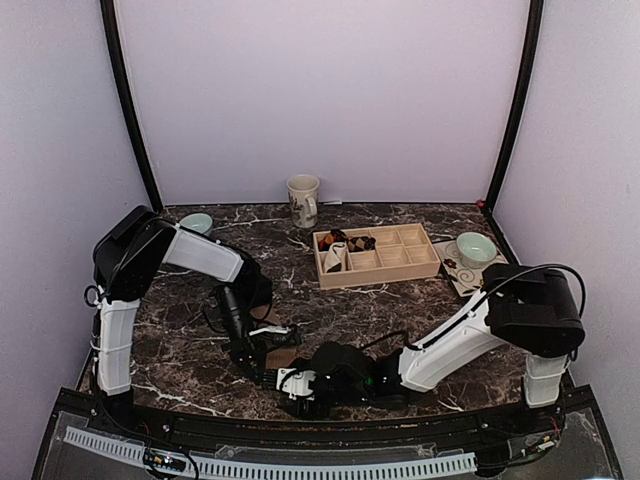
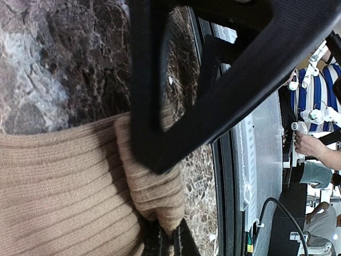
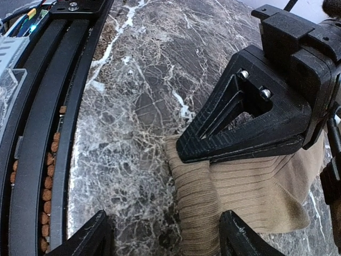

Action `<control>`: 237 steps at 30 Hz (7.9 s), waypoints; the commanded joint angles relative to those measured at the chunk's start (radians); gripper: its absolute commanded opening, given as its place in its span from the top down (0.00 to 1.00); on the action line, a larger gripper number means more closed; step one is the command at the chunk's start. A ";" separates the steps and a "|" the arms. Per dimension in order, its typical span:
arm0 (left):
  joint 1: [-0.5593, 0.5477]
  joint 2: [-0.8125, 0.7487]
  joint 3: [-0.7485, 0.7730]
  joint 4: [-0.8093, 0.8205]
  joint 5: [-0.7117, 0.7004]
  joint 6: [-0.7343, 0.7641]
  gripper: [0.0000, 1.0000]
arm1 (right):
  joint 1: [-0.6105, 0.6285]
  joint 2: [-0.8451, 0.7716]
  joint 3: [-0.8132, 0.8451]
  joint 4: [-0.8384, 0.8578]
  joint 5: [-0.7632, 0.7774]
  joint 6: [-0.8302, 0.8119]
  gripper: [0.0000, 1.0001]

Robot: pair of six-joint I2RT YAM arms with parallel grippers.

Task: Roll the socks
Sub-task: Roll the sock at the center of the board.

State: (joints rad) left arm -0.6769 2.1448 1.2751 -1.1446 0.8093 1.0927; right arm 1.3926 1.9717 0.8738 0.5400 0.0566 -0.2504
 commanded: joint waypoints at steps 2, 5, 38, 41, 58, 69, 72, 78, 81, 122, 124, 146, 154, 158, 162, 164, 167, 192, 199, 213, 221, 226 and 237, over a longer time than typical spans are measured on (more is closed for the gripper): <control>0.006 0.020 -0.007 0.018 -0.136 0.009 1.00 | -0.033 0.038 0.059 0.018 -0.055 -0.033 0.34; 0.006 0.019 -0.007 0.024 -0.146 0.003 1.00 | -0.041 0.052 0.070 -0.002 -0.073 -0.033 0.39; -0.048 -0.796 -0.533 0.600 -0.465 -0.206 0.65 | -0.215 0.212 0.014 -0.063 -0.521 0.712 0.99; -0.100 -0.773 -0.525 0.612 -0.448 -0.209 0.66 | -0.231 0.224 0.018 -0.080 -0.551 0.744 0.99; -0.291 -0.631 -0.511 0.760 -0.589 -0.252 0.73 | -0.277 0.279 0.041 -0.162 -0.593 0.778 0.98; -0.293 -0.790 -0.489 0.598 -0.599 -0.204 0.62 | -0.278 0.291 0.057 -0.193 -0.592 0.756 0.98; -0.298 -0.785 -0.459 0.577 -0.576 -0.241 0.62 | -0.278 0.293 0.065 -0.202 -0.591 0.756 0.98; -0.368 -0.756 -0.517 0.656 -0.589 -0.324 0.66 | -0.278 0.293 0.054 -0.180 -0.583 0.774 0.98; -0.384 -0.728 -0.566 0.723 -0.655 -0.337 0.69 | -0.278 0.290 0.046 -0.175 -0.583 0.778 0.98; -0.398 -0.629 -0.569 0.876 -0.780 -0.339 0.95 | -0.277 0.265 0.029 -0.129 -0.578 0.803 0.97; -0.397 -0.632 -0.572 0.858 -0.751 -0.340 1.00 | -0.279 0.244 0.016 -0.112 -0.562 0.802 0.96; -0.238 -0.453 -0.422 0.633 -0.441 -0.326 1.00 | -0.205 -0.509 -0.399 0.073 0.505 0.825 0.01; -0.206 -0.337 -0.317 0.475 -0.314 -0.279 1.00 | -0.020 -0.571 -0.523 0.296 0.319 0.295 0.01; -0.191 -0.257 -0.244 0.369 -0.235 -0.264 1.00 | 0.021 -0.518 -0.388 0.056 0.129 0.214 0.01; -0.169 -0.207 -0.201 0.325 -0.176 -0.256 1.00 | 0.077 -0.431 -0.295 0.037 0.231 0.089 0.01; -0.157 -0.180 -0.181 0.291 -0.151 -0.243 1.00 | 0.097 -0.389 -0.262 0.057 0.302 -0.006 0.01; -0.144 -0.146 -0.156 0.246 -0.125 -0.221 1.00 | 0.105 -0.305 -0.199 0.059 0.323 -0.095 0.01; -0.098 -0.077 -0.117 0.206 -0.094 -0.208 1.00 | 0.074 -0.048 -0.011 0.038 0.121 -0.108 0.33; -0.096 -0.077 -0.131 0.209 -0.105 -0.201 1.00 | 0.012 -0.017 0.018 0.004 0.082 -0.069 0.49; -0.071 -0.079 -0.123 0.212 -0.104 -0.205 0.93 | 0.059 0.015 -0.014 -0.043 0.107 -0.014 0.67; -0.070 -0.094 -0.114 0.213 -0.094 -0.223 0.84 | 0.044 0.044 0.007 -0.066 0.116 0.052 0.93; -0.053 -0.176 -0.138 0.247 -0.098 -0.249 0.72 | 0.038 0.059 -0.050 0.008 0.121 0.191 1.00; -0.039 -0.528 -0.364 0.463 -0.414 -0.320 0.59 | -0.017 0.083 -0.100 0.054 -0.038 0.476 1.00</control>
State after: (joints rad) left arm -0.7265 1.7435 0.9997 -0.7925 0.5850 0.7963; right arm 1.4044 2.0048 0.8116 0.6868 0.1184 0.0990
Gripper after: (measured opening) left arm 0.409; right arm 0.028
